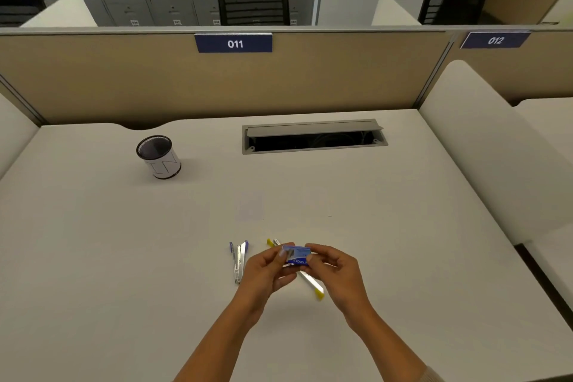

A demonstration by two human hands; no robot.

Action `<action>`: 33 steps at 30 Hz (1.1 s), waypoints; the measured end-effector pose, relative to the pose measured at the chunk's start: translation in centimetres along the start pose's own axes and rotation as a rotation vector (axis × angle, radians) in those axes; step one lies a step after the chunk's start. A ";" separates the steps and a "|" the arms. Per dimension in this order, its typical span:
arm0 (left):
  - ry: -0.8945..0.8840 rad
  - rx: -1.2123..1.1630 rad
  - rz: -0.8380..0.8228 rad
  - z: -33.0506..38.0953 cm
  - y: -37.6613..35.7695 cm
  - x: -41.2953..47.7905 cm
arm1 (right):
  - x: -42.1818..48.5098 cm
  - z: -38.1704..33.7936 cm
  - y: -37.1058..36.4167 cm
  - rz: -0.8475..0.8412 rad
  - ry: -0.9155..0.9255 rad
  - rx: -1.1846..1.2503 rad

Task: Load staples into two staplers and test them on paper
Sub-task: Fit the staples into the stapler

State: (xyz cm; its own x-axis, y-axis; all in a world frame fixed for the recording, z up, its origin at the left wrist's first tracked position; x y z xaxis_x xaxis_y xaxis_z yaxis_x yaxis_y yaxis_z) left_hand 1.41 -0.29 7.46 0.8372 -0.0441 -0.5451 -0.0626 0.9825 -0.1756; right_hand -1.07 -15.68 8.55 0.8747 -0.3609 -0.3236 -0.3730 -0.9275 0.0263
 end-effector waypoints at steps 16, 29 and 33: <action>-0.021 -0.013 0.023 0.0 0.2 0.2 | 0.5 0.2 0.7 -0.055 0.064 -0.022; 0.086 -0.196 0.022 -0.2 0.0 0.3 | -0.2 -0.1 0.5 -0.025 0.292 -0.107; 0.113 -0.294 -0.019 -0.3 0.2 0.4 | -0.1 -0.1 0.7 -0.026 0.280 -0.084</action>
State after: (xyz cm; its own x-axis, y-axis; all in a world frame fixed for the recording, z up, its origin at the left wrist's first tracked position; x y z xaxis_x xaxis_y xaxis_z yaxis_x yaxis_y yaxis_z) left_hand 1.60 -0.16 6.96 0.7753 -0.0974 -0.6240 -0.2160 0.8876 -0.4069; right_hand -1.37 -16.29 8.70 0.9392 -0.3393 -0.0517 -0.3329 -0.9373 0.1032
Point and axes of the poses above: each hand's wrist, its own x-axis towards the middle knuckle, its own y-axis out of the back of the hand, z = x × y, the point moved 4 cm from there along x, towards the middle knuckle, and after that the axes turned 10 degrees about z, right-handed, at the moved point
